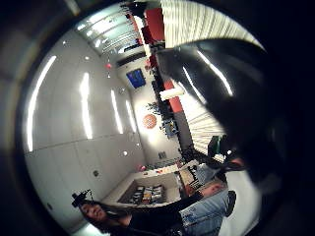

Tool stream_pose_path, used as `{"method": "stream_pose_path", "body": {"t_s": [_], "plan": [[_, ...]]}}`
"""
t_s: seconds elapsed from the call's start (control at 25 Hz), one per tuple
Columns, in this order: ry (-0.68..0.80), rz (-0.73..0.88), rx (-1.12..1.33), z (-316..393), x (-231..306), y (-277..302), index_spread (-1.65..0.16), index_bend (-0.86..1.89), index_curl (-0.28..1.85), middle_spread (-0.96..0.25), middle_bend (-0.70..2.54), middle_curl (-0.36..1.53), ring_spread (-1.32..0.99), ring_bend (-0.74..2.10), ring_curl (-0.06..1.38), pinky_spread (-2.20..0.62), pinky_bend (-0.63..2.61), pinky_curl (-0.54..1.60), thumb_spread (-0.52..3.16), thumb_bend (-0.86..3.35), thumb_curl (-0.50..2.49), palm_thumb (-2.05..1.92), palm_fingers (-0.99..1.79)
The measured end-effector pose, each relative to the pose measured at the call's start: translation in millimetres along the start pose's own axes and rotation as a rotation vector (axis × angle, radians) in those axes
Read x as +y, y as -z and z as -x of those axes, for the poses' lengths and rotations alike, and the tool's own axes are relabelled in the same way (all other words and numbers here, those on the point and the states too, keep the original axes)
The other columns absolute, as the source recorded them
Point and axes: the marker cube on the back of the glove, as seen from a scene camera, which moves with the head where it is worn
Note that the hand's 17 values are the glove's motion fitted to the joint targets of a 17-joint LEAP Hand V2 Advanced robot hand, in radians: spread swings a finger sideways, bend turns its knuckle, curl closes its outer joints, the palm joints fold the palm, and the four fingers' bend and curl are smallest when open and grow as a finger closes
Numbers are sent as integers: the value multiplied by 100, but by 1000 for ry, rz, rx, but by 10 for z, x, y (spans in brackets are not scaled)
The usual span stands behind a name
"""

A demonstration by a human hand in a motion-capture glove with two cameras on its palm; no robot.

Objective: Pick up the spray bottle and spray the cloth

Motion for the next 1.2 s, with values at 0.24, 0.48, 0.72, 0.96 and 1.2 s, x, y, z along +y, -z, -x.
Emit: {"method": "stream_pose_path", "body": {"t_s": [0.24,0.48,0.72,0.96,1.2], "plan": [[50,-14,-92,-16,79,-84,-59,14,17,-24,28,22,-4,24,13,19,10,16,74,-2,69,97,-13],[116,-116,-198,24,212,-48,-55,35,27,-25,43,29,-4,18,13,20,-2,8,75,-2,70,98,1],[137,-197,-235,50,227,42,-47,58,36,-22,67,38,-8,27,18,20,-13,-4,78,4,73,109,24],[168,-175,-219,85,177,40,-43,50,38,-17,75,43,-10,48,26,14,10,1,71,4,75,117,48],[166,-158,-217,137,132,22,-40,34,37,-13,77,47,-13,50,31,2,26,12,64,2,75,120,66]]}}
